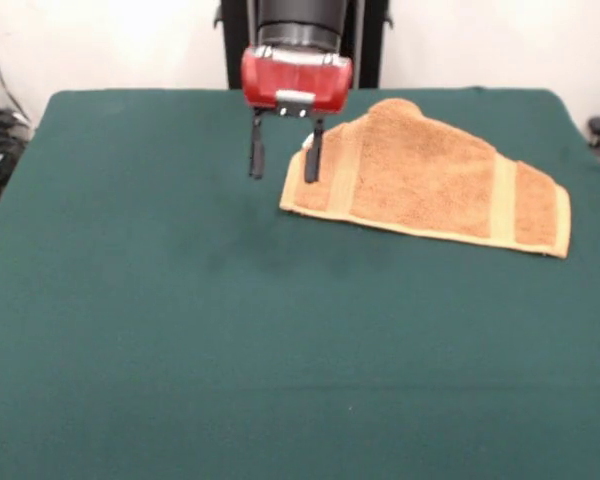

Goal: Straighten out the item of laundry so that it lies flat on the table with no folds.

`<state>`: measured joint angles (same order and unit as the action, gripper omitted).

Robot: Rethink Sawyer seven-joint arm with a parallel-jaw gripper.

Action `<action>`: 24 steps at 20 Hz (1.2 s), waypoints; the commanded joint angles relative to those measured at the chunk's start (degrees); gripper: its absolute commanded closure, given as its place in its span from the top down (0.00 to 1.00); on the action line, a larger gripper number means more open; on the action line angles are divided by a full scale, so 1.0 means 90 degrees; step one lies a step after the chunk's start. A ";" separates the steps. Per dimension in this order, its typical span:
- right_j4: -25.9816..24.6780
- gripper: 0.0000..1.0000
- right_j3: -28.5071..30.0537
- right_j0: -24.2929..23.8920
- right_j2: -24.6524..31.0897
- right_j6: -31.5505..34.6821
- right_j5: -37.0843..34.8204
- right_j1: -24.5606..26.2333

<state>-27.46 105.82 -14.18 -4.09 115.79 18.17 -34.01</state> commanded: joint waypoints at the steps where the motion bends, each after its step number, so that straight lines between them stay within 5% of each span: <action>1: 0.0120 1.00 0.0252 -0.2194 0.3463 0.0940 -0.2029 0.1060; 5: 0.0807 1.00 0.0669 -0.2881 0.4222 0.1075 -0.2371 0.1489; 24: 0.1817 1.00 0.0789 -0.3870 0.5104 0.0415 -0.3618 0.2714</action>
<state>-15.68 109.02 -51.59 31.48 115.78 -1.82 -17.76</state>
